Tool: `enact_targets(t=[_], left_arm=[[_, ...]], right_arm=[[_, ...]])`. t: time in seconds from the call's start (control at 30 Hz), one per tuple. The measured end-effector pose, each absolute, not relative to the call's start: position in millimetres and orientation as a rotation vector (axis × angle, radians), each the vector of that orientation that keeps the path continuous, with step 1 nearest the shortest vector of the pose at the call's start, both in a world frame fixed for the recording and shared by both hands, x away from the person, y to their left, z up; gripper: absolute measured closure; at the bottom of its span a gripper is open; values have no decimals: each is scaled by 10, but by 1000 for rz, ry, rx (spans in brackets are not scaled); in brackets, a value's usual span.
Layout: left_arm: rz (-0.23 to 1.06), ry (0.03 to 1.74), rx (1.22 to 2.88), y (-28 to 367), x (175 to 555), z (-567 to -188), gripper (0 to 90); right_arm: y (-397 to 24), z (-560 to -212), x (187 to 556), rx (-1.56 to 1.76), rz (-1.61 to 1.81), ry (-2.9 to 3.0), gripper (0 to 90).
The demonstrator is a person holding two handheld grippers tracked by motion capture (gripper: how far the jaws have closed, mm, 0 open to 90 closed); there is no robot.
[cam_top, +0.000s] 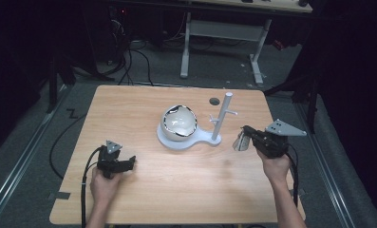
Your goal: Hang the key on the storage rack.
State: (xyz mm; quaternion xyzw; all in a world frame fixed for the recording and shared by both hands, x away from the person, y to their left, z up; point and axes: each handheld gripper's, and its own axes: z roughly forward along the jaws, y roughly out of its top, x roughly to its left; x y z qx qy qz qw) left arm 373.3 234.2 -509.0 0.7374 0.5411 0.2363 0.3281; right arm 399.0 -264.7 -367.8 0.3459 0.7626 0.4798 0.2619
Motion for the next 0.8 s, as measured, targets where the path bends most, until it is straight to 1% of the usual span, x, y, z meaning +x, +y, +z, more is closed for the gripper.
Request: enact_targets(t=[0.4,0.8], left_arm=[[618,1417,1930,2342,3733,-5090,186],[618,1417,1930,2342,3733,-5090,186]], right_arm=[[-2579,-3474,3974,885,1343,2060,878],[-2477,-3326,4053,846,1382,2068,878]])
